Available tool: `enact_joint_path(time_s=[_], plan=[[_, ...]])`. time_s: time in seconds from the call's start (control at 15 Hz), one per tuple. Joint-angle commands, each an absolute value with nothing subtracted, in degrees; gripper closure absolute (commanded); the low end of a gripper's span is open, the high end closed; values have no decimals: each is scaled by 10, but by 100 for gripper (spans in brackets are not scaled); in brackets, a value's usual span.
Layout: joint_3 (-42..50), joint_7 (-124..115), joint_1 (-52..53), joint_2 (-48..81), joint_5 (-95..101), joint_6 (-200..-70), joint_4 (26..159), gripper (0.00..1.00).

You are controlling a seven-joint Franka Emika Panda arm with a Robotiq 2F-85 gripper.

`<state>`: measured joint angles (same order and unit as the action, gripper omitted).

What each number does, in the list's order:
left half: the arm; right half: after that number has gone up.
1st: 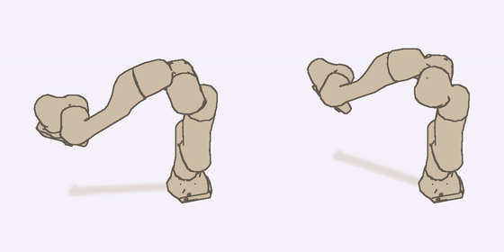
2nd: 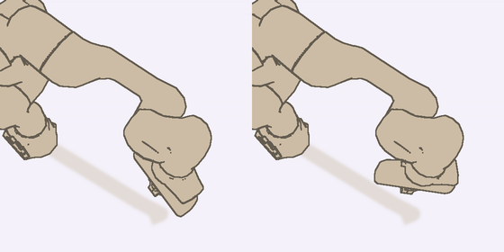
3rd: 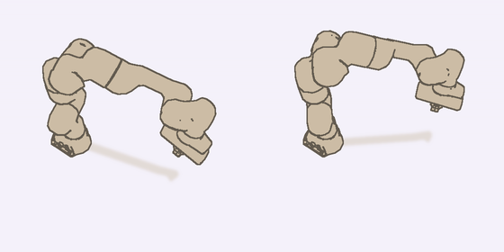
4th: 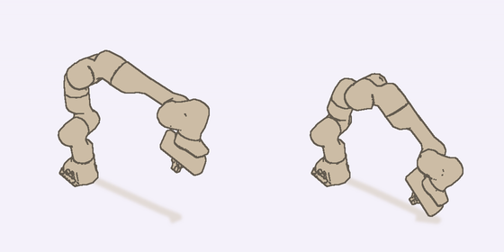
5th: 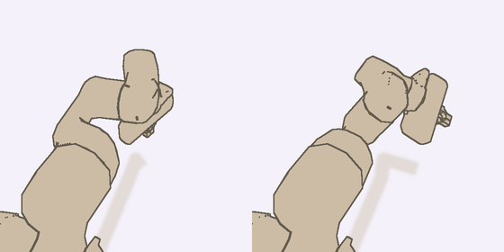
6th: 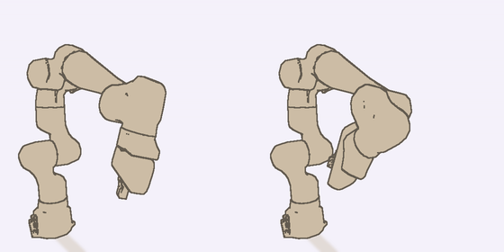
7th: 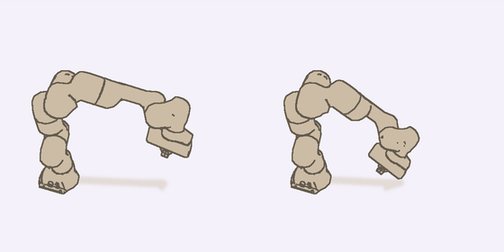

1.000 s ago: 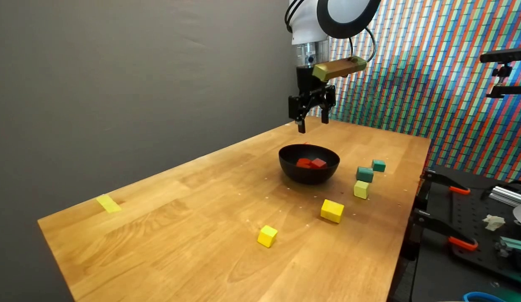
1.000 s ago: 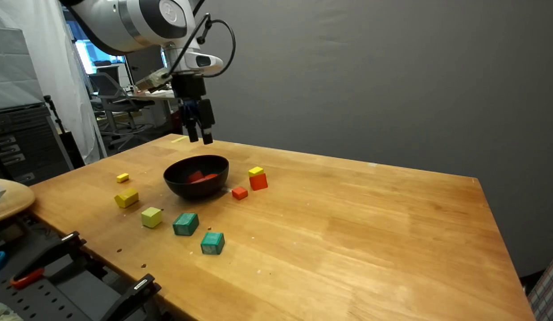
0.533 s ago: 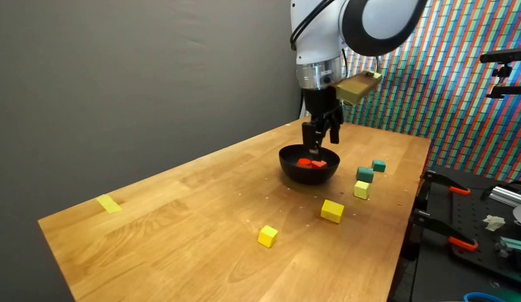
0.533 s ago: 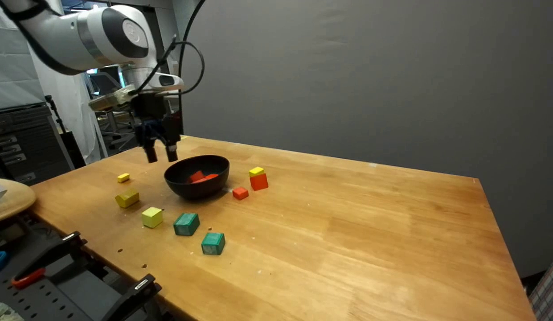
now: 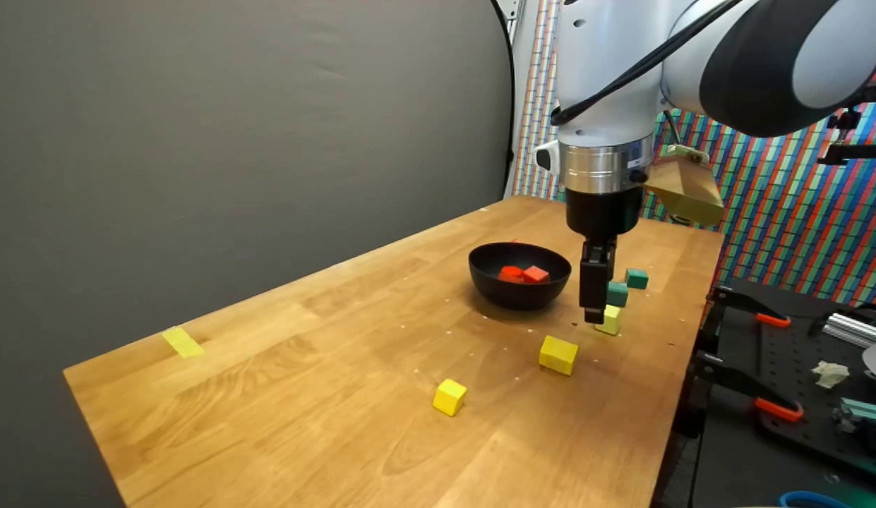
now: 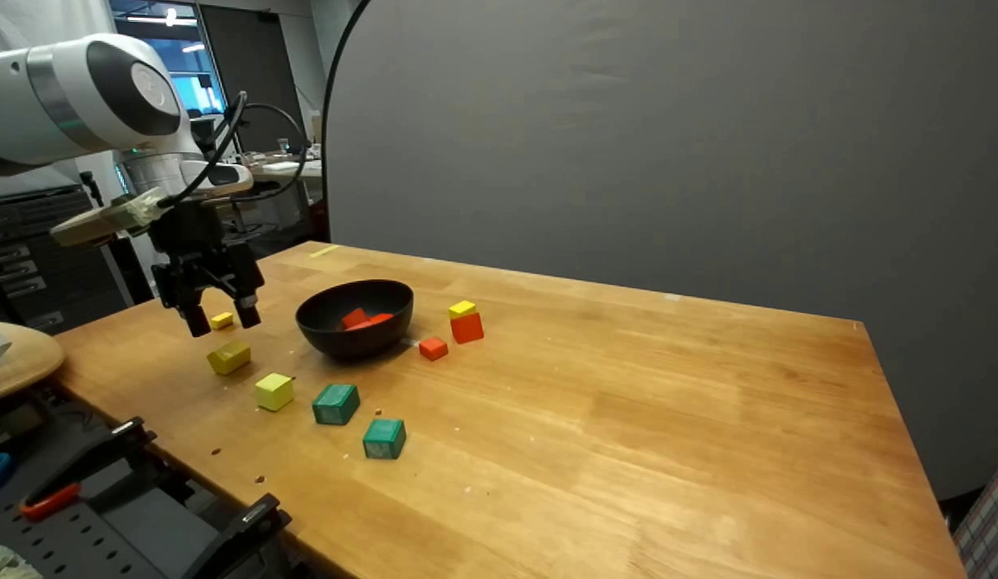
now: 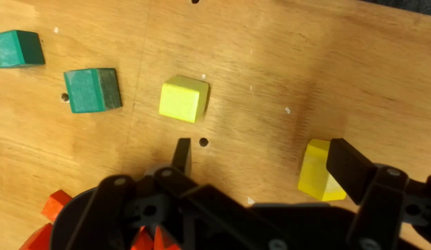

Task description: Pick up all the blocks from the table and put them in the black bowl.

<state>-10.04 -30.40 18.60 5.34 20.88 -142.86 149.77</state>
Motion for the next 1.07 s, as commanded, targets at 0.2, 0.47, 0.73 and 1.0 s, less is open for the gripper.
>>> enact_joint_path(time_s=[0.2,0.47,0.73,1.0], plan=[[-107,-232,166,134,79,-1479,1453,0],[-98,-261,187,181,84,-1458,1408,0],[-98,-251,194,212,74,-1447,1376,25],[-99,-240,195,229,65,-1428,1357,49]])
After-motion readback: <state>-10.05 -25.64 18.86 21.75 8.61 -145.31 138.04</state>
